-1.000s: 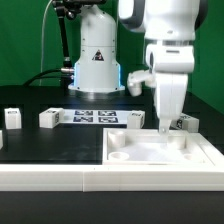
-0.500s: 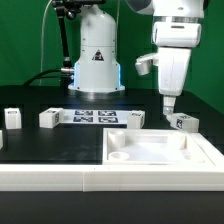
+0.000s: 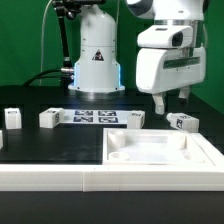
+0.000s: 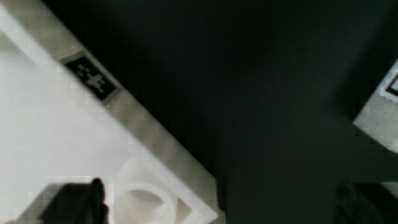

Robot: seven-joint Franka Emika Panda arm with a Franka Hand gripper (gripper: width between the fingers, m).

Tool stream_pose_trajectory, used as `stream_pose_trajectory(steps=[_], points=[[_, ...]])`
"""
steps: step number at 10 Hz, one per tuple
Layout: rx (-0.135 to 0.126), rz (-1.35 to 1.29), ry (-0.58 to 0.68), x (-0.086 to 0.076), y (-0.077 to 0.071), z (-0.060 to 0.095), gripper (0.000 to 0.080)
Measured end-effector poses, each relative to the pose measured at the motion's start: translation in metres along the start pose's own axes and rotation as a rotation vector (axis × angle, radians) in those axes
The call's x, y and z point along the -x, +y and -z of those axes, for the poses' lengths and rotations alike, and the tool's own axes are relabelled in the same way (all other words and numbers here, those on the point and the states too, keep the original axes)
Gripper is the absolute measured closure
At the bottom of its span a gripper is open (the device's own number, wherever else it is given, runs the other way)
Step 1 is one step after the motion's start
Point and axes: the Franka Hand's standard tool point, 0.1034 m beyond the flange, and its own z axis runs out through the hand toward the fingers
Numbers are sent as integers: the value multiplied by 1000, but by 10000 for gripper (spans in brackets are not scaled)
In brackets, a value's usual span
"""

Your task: Assemble one leg

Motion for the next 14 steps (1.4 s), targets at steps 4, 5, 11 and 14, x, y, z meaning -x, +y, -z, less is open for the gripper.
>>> stream_pose_trajectory(steps=[4, 5, 11, 14], points=[[-29, -307, 11, -12, -39, -9, 150], [-28, -307, 11, -12, -38, -9, 150], [-44, -282, -183, -6, -53, -13, 150], [-62, -277, -377, -4, -52, -13, 150]])
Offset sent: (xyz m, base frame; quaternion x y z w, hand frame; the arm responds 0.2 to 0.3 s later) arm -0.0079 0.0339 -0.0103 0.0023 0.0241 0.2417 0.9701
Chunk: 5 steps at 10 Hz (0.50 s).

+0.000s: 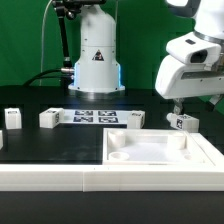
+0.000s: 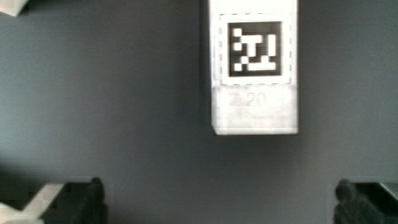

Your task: Assemble one leg

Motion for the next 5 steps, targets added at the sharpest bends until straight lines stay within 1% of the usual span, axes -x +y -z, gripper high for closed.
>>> stream_pose_trajectory(steps=[1, 2, 3, 4, 5], points=[[0, -1, -43, -2, 1, 0, 150], [3, -2, -130, 4, 1, -1, 150], [3, -3, -199, 3, 2, -2, 150], [2, -3, -239, -1, 2, -2, 150], [6, -17, -293, 2, -1, -5, 150]])
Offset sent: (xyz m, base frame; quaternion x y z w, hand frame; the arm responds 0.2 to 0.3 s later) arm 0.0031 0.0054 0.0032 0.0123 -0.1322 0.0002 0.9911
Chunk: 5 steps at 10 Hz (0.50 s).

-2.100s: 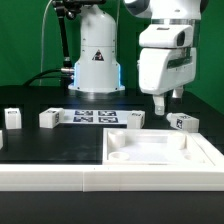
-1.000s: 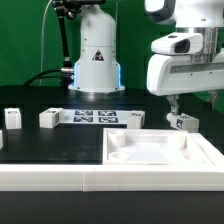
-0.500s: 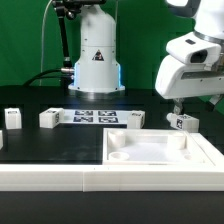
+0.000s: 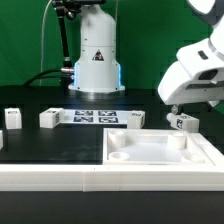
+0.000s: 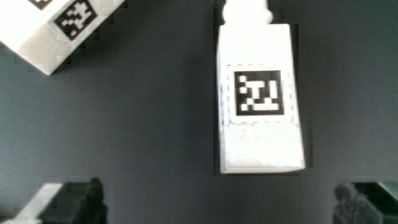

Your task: Assemble one leg

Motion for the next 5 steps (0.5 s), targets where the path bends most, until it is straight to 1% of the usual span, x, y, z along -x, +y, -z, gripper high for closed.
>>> stream_pose_trajectory(steps=[1, 2, 3, 5], points=[[4, -12, -43, -1, -6, -5, 150], [15, -21, -123, 2, -12, -13, 150], [21, -16, -203, 3, -14, -20, 150], [24, -10, -347, 1, -16, -35, 150]])
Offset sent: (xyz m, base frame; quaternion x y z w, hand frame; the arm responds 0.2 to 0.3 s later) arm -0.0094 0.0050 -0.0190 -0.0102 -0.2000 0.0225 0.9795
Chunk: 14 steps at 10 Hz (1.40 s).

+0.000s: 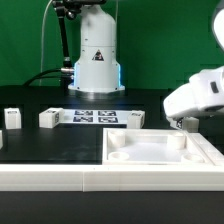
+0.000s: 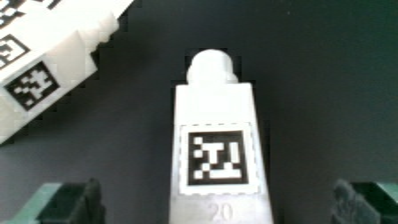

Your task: Assemble one leg

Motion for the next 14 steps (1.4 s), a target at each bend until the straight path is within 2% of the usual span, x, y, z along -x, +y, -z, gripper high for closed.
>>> stream_pose_trajectory(steps=[2, 4, 6, 7, 8, 14], points=[[3, 6, -139, 0, 2, -15, 150], [3, 0, -145, -5, 3, -16, 150], [3, 0, -146, -4, 3, -16, 411], [3, 0, -146, -4, 3, -16, 411], [3, 0, -146, -4, 3, -16, 508], [-1, 5, -143, -4, 3, -15, 508]])
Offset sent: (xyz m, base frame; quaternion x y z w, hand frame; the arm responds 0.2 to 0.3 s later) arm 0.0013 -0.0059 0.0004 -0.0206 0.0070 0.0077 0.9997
